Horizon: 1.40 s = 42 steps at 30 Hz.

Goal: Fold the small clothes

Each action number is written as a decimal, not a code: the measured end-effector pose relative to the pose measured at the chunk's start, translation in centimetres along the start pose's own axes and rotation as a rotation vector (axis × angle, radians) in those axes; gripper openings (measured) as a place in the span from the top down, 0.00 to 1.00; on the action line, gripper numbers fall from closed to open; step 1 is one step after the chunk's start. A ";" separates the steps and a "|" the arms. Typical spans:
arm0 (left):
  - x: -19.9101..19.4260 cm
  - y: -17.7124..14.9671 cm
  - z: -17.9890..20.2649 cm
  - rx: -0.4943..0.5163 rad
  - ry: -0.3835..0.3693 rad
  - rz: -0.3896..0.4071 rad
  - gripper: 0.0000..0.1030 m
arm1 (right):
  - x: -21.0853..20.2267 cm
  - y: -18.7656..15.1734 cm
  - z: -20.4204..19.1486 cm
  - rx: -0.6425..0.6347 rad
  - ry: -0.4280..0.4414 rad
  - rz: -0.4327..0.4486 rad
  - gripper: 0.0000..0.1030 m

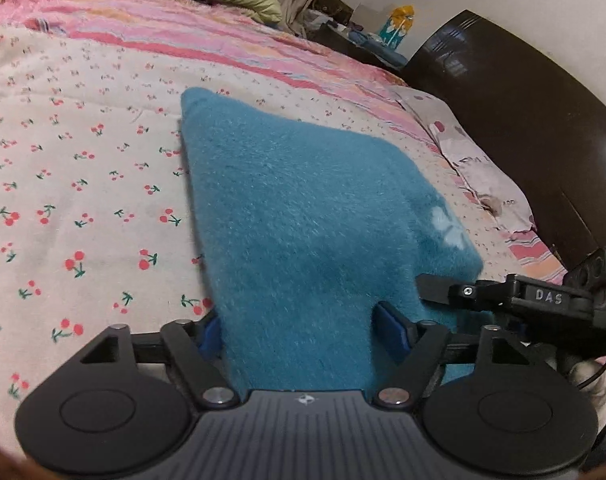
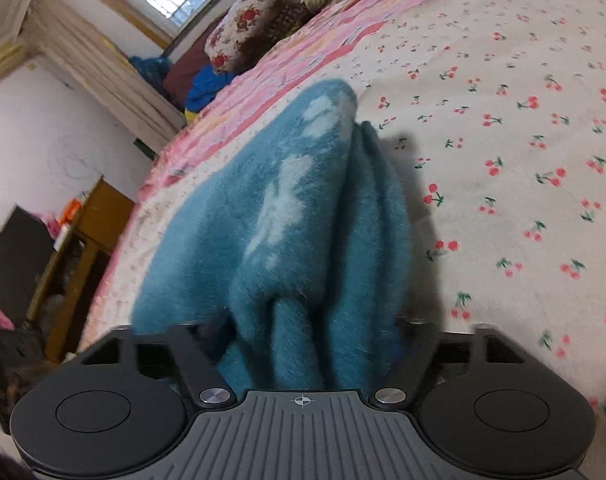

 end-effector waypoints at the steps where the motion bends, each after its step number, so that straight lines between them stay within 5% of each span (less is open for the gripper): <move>1: -0.5 -0.2 0.4 0.005 -0.007 -0.002 0.25 | -0.5 -0.1 -0.3 -0.010 0.005 -0.002 0.48; 8: -4.8 -4.2 3.4 0.018 -0.066 -0.047 0.28 | -5.8 -2.5 -1.8 -0.081 -0.005 -0.039 0.51; 13: -3.6 -6.7 5.6 0.169 0.093 -0.049 0.28 | -5.2 -4.8 0.1 -0.081 -0.155 -0.074 0.44; 19: -5.7 -5.7 5.8 0.163 0.162 -0.024 0.28 | -8.3 -4.0 -3.0 -0.216 -0.259 0.026 0.42; 23: -6.9 -5.8 6.9 0.265 0.273 0.041 0.29 | -10.3 -4.2 -5.8 -0.375 -0.334 0.151 0.42; 27: -6.1 -5.6 7.1 0.292 0.330 0.048 0.28 | -8.9 -4.8 -7.4 -0.433 -0.290 0.151 0.46; 31: -5.6 -6.1 7.2 0.294 0.356 0.028 0.28 | -5.7 -5.1 -5.1 -0.441 -0.430 0.080 0.56; 33: -5.6 -6.2 7.4 0.299 0.371 0.027 0.28 | -5.5 -5.0 -4.0 -0.373 -0.413 0.062 0.56; 42: -6.9 -7.2 8.4 0.312 0.419 0.044 0.28 | -8.7 -6.2 -7.5 -0.473 -0.462 0.156 0.57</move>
Point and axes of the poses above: each gripper's, at about its wrist camera, not at the fingertips, and x roughly the way its jaws point, z to its right, y to its top, the point moved 6 cm from there along x, roughly the way its jaws point, and after that the axes turned 3 degrees about y, right-handed, at the moved point
